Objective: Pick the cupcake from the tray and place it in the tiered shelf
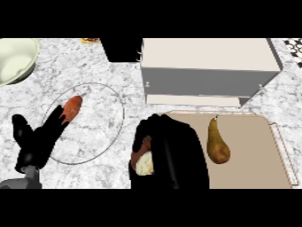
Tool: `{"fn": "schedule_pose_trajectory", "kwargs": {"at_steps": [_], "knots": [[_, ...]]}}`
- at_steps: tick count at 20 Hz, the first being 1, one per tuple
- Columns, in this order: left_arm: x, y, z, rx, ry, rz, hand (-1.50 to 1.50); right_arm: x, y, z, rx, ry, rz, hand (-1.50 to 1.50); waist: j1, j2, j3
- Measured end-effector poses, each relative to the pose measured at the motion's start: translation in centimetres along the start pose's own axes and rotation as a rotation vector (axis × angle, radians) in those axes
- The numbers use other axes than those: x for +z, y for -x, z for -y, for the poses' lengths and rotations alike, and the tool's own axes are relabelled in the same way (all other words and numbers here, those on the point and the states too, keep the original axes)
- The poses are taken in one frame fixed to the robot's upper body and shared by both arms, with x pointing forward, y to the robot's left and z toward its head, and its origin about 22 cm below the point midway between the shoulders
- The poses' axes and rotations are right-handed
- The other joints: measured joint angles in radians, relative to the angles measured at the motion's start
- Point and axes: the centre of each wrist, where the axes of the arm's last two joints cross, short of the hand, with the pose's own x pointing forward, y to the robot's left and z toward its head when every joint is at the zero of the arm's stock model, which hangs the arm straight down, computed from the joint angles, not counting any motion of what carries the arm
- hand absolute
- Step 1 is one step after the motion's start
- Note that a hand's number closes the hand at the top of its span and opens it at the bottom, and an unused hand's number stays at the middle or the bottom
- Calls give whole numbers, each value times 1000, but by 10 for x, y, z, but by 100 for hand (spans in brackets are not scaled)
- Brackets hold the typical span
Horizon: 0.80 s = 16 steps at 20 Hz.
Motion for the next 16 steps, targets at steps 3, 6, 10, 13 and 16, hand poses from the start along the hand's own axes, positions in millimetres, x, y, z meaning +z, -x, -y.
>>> {"fn": "schedule_pose_trajectory", "kwargs": {"at_steps": [3,6,10,13,16], "knots": [[-1,-1,2,4,-5,-1,0,4,-17,31,-11,87,42,150,0,1,0],[-2,0,6,4,-6,5,0,-2,-30,57,-25,159,68,150,2,2,0],[0,0,4,2,-4,6,0,-16,-37,88,-52,229,61,150,2,3,0],[-2,1,3,-4,3,12,0,-31,-44,106,-63,264,41,150,3,4,0],[-2,1,5,1,4,11,0,-44,-44,129,-87,299,27,150,1,5,0]]}}
